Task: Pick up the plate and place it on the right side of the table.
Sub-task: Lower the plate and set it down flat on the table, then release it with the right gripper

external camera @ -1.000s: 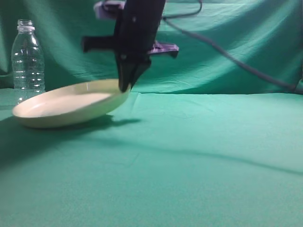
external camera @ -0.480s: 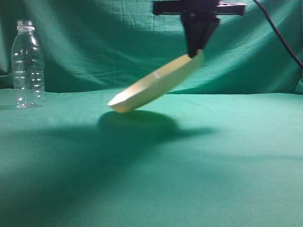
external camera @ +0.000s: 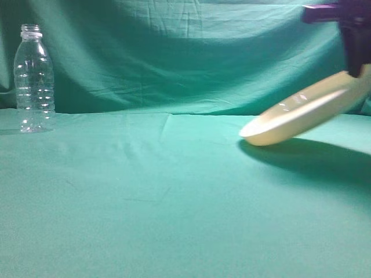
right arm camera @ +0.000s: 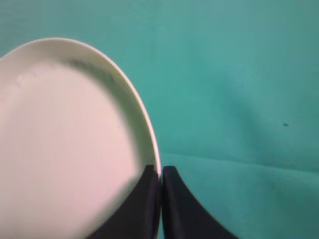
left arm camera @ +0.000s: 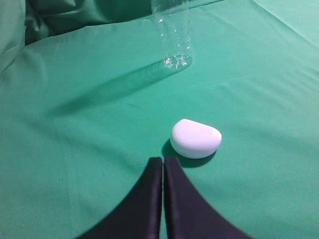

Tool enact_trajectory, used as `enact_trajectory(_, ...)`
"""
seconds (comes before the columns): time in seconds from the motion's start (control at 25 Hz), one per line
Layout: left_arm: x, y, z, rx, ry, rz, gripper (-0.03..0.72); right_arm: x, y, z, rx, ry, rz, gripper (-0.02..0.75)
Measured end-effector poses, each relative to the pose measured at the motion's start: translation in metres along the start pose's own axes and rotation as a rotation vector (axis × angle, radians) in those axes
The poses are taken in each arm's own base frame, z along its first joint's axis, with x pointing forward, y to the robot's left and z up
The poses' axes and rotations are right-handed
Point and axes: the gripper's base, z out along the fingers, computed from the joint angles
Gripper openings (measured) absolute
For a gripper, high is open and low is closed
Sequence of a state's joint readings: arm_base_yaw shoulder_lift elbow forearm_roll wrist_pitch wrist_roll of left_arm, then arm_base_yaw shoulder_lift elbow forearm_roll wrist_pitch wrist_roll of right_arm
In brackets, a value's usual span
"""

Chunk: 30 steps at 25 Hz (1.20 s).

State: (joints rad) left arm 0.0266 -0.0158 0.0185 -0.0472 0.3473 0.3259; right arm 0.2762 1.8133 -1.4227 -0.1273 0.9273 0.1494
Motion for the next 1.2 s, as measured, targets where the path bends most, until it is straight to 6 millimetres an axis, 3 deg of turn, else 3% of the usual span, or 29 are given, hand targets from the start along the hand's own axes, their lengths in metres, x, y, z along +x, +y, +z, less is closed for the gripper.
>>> enact_trajectory(0.2, 0.0, 0.0, 0.0, 0.0, 0.0, 0.0, 0.0, 0.031, -0.056, 0.011, 0.046, 0.021, 0.13, 0.0)
enact_trajectory(0.32, 0.0, 0.0, 0.0, 0.0, 0.0, 0.0, 0.0, 0.046, -0.075, 0.025, 0.061, 0.034, 0.171, 0.0)
enact_trajectory(0.6, 0.0, 0.0, 0.0, 0.0, 0.0, 0.0, 0.0, 0.051, -0.079, 0.043, 0.054, -0.048, 0.138, 0.0)
enact_trajectory(0.8, 0.0, 0.0, 0.0, 0.0, 0.0, 0.0, 0.0, 0.054, -0.077, 0.07, 0.045, 0.006, 0.136, 0.0)
enact_trajectory(0.84, 0.0, 0.0, 0.0, 0.0, 0.0, 0.0, 0.0, 0.055, -0.077, 0.073, 0.043, 0.015, 0.138, 0.07)
enact_trajectory(0.88, 0.0, 0.0, 0.0, 0.0, 0.0, 0.0, 0.0, 0.056, -0.077, 0.075, 0.041, 0.021, 0.141, 0.07)
enact_trajectory(0.92, 0.0, 0.0, 0.0, 0.0, 0.0, 0.0, 0.0, 0.056, -0.076, 0.076, 0.037, 0.023, 0.144, 0.12)
enact_trajectory(1.12, 0.0, 0.0, 0.0, 0.0, 0.0, 0.0, 0.0, 0.052, -0.077, 0.068, 0.037, 0.077, 0.155, 0.407)
enact_trajectory(1.2, 0.0, 0.0, 0.0, 0.0, 0.0, 0.0, 0.0, 0.048, -0.078, 0.059, 0.04, 0.093, 0.166, 0.459)
